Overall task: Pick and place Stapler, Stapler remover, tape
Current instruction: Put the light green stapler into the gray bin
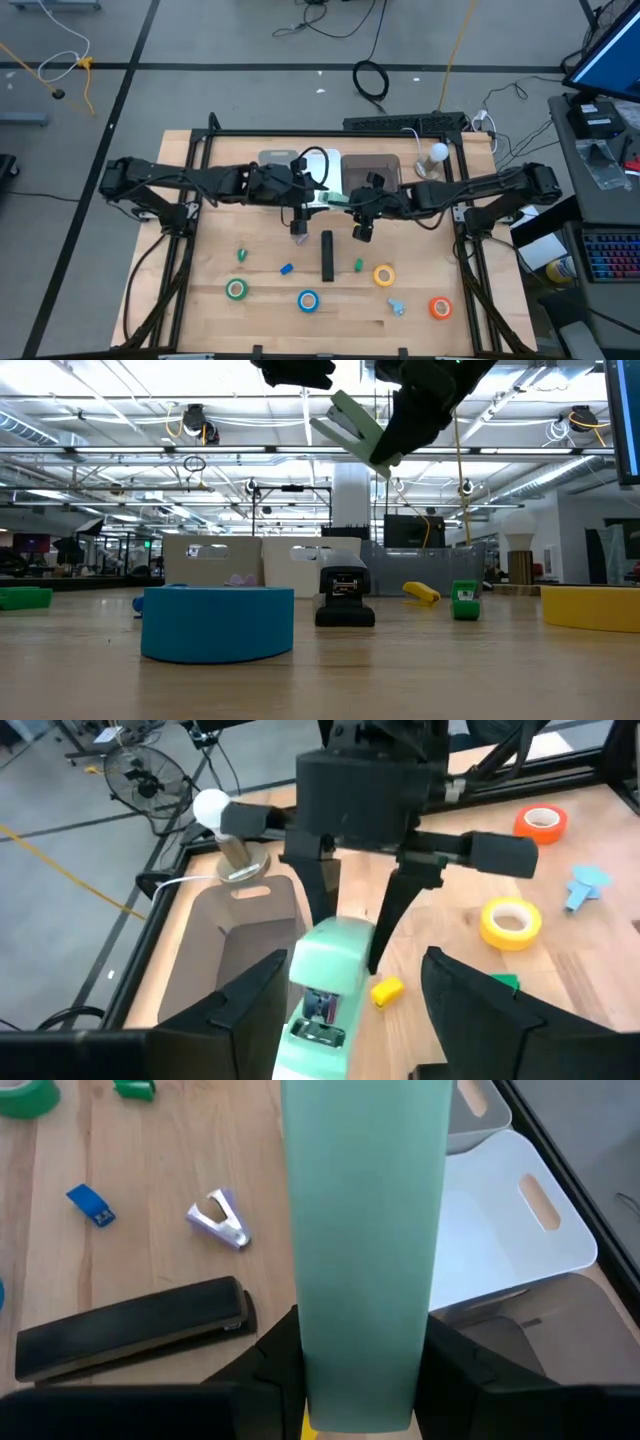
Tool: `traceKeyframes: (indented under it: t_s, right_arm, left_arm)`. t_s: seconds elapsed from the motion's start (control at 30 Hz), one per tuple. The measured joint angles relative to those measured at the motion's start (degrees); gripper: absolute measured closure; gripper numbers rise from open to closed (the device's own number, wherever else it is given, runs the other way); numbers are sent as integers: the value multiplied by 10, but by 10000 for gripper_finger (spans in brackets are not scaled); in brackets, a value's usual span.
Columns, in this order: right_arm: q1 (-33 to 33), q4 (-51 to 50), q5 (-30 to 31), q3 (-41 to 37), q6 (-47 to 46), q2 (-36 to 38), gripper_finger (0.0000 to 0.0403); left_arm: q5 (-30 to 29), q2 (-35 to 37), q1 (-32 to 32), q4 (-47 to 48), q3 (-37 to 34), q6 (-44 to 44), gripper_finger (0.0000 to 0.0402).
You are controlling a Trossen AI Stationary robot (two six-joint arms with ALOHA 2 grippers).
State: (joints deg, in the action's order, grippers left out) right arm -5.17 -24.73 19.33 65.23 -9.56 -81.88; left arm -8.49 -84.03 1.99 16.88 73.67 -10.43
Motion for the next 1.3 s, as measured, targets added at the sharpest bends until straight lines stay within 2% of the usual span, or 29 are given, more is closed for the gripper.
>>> traceKeyframes:
  t_s: [0.13, 0.5, 0.77, 0.9, 1.3]
  right_arm:
    - [0, 1, 0, 0, 0, 0, 283]
    - [0, 19, -14, 0, -2, -16, 283]
    - [-1, 17, -23, 0, -15, -23, 283]
    - [-1, 32, -31, 0, -14, -23, 283]
    - [-1, 35, -32, 0, -17, -23, 283]
  left_arm:
    - [5, 0, -8, -3, 0, 0, 169]
    - [68, -25, -18, -25, -1, -11, 169]
    - [61, -31, -25, -30, -1, -15, 169]
    - [92, -33, -33, -28, -1, -17, 169]
    - [108, -57, -34, -29, -1, -43, 169]
